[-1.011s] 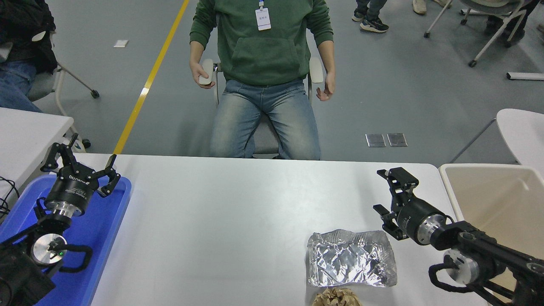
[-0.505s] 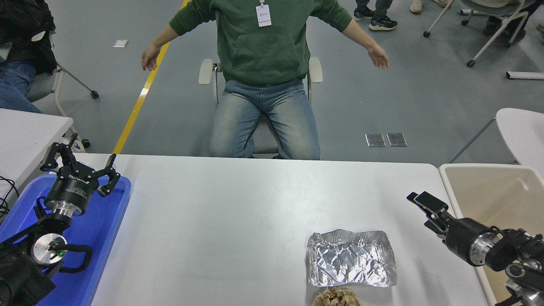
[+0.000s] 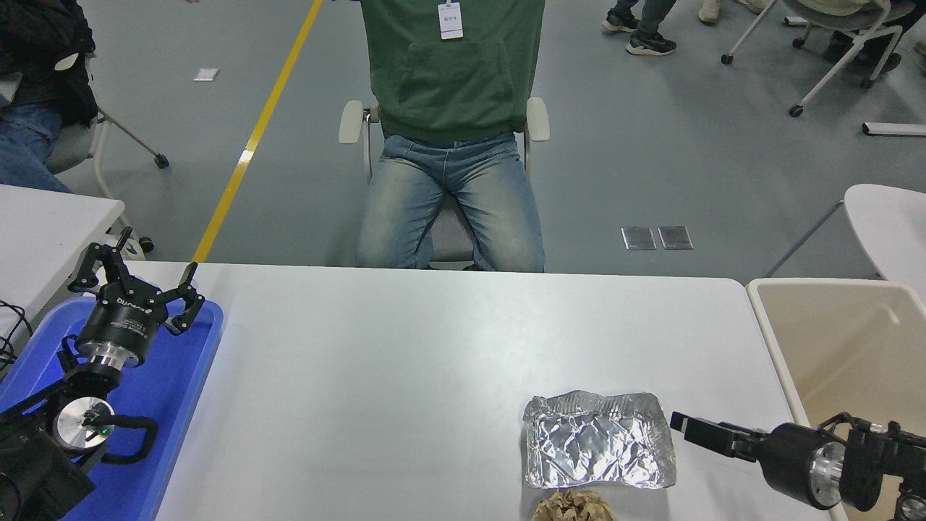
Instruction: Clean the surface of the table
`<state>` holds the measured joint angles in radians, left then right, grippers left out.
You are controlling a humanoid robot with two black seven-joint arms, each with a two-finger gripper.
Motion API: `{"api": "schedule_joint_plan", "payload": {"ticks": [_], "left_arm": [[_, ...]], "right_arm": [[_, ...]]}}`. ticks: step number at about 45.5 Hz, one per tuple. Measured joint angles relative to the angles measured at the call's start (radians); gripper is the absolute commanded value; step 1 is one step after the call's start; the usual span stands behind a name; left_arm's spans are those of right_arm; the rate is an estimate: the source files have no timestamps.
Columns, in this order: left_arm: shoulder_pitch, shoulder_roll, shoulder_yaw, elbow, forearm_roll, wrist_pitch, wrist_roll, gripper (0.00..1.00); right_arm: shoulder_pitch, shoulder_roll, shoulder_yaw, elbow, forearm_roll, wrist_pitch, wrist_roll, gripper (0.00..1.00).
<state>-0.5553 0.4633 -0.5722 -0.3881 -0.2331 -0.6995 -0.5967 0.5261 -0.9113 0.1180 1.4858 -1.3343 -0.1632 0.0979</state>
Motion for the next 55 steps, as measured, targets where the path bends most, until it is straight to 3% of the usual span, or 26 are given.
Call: {"api": "schedule_joint_plan", "payload": {"ticks": [28,42,48,55], "left_arm": [[0.0,0.0,0.0,0.0,0.0,0.0,0.0,1.0],[0.0,0.0,0.0,0.0,0.0,0.0,0.0,1.0],[0.0,0.0,0.0,0.0,0.0,0.0,0.0,1.0],[0.0,0.0,0.0,0.0,0.0,0.0,0.0,1.0]], "right_arm": [[0.044,0.2,-0.033,-0.244,-0.108,0.046,0.003,0.98],[0.047,0.224,-0.035,-0.295,-0.175,0.079,0.003,0.8],[0.05,0.227,-0.035,-0.307,-0.186,0.095,0.0,0.52],[0.057,0.227,-0.035,-0.316,-0.193,0.117,-0.005,0.06]]}}
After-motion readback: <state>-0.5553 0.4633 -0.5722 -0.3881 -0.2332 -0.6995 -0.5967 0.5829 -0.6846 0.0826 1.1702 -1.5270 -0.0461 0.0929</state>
